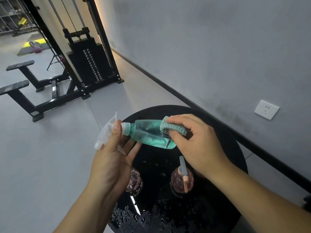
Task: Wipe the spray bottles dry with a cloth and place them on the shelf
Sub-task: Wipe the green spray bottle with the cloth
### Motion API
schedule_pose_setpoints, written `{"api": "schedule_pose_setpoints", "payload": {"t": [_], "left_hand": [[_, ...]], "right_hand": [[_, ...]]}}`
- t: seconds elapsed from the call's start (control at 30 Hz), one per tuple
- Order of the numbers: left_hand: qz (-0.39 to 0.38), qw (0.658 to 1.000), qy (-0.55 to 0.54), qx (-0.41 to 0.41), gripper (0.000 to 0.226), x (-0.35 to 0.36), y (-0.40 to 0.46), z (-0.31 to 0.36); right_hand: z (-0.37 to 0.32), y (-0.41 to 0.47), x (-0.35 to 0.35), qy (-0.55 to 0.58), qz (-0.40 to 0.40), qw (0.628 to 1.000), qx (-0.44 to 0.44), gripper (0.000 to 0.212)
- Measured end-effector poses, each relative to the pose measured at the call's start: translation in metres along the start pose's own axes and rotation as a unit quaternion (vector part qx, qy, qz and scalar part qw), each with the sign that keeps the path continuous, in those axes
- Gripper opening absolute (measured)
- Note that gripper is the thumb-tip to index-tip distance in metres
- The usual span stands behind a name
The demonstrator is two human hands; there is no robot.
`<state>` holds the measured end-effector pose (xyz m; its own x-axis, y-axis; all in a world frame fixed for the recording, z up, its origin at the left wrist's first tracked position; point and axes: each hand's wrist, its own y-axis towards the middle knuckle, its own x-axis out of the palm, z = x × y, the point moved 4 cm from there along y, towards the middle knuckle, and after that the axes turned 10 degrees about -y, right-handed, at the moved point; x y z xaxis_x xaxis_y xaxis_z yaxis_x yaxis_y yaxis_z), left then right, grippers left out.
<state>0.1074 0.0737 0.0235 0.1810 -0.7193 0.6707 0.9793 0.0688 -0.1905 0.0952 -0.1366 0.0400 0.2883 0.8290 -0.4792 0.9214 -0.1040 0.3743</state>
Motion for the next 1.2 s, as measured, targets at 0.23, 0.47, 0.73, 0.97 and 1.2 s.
{"api": "schedule_pose_setpoints", "payload": {"t": [0.23, 0.47, 0.73, 0.97, 1.2], "left_hand": [[-0.021, 1.000, 0.018, -0.004, 0.015, 0.001, -0.002, -0.007], [-0.034, 0.999, 0.024, -0.009, 0.014, -0.001, -0.001, -0.011], [-0.044, 0.998, 0.044, -0.016, 0.020, 0.004, -0.004, -0.015], [-0.041, 0.998, 0.034, -0.013, 0.025, -0.002, 0.001, -0.013], [-0.036, 0.999, 0.021, -0.009, 0.035, -0.007, 0.004, -0.004]], "right_hand": [[-0.011, -0.005, 0.014, -0.078, -0.019, 0.996, -0.038, 0.033], [-0.019, -0.002, 0.019, -0.138, -0.051, 0.987, -0.064, 0.030], [-0.024, -0.003, 0.021, -0.148, -0.067, 0.982, -0.102, 0.032], [-0.022, -0.009, 0.022, -0.227, -0.039, 0.966, -0.115, 0.034], [-0.011, -0.006, 0.018, -0.205, -0.048, 0.975, -0.073, 0.036]]}}
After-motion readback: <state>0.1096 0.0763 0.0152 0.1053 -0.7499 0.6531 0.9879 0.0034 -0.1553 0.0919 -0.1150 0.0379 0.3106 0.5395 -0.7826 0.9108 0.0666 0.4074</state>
